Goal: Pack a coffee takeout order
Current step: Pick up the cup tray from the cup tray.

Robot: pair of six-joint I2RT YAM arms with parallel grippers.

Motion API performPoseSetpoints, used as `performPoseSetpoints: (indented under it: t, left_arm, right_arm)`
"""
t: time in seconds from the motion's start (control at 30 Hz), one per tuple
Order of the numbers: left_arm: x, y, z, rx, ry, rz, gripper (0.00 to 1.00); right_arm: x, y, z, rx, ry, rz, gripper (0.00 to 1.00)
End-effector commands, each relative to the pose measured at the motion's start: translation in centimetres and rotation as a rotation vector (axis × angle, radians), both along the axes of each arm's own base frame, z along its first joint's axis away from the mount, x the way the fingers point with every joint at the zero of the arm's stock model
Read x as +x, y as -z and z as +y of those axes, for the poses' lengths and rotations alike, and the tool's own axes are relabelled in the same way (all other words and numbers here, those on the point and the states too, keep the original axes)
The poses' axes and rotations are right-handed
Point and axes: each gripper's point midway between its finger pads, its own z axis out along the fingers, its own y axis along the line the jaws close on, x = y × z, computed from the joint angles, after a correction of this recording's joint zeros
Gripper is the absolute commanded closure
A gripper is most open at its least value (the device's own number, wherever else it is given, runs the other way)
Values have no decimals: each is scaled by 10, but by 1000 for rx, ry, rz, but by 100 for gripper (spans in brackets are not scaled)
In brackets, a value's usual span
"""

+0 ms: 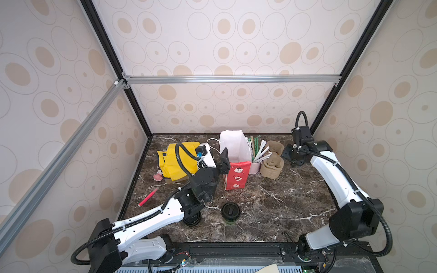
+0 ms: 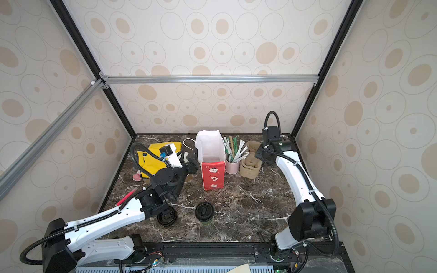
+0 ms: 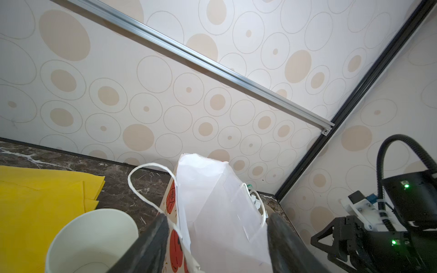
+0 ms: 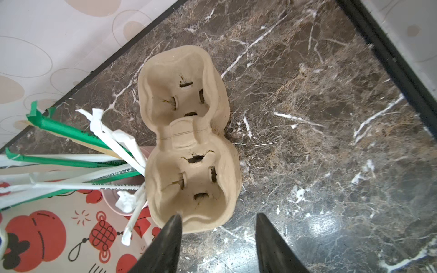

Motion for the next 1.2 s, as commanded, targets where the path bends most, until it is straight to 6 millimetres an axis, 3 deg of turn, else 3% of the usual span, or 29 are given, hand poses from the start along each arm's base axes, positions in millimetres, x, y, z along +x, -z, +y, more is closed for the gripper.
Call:
performPoseSetpoints:
  t: [0.0,0.13,0.33,0.5,0.8,1.17]
  left_arm:
    - [14,-2,10,54,-68,75,33]
    - [32,-9,17,81,-91,96,33]
    - [64,-10,23,63,-102,83,32]
    - [82,-10,25,61,-109,70,32]
    - [89,-12,28,70,-84,78,32]
    - [92,-16,33,72,-89,80,32]
  right_arm:
    - [8,8,17,115,-96,73,48]
    - [27,18,31,131,-218,130,45]
    - [39,41,36,159,-222,197,42]
    - [49,55,38,170,-206,217,47]
    - [58,59,23,65,-216,224,50]
    - [68,72,28,69,-270,269,52]
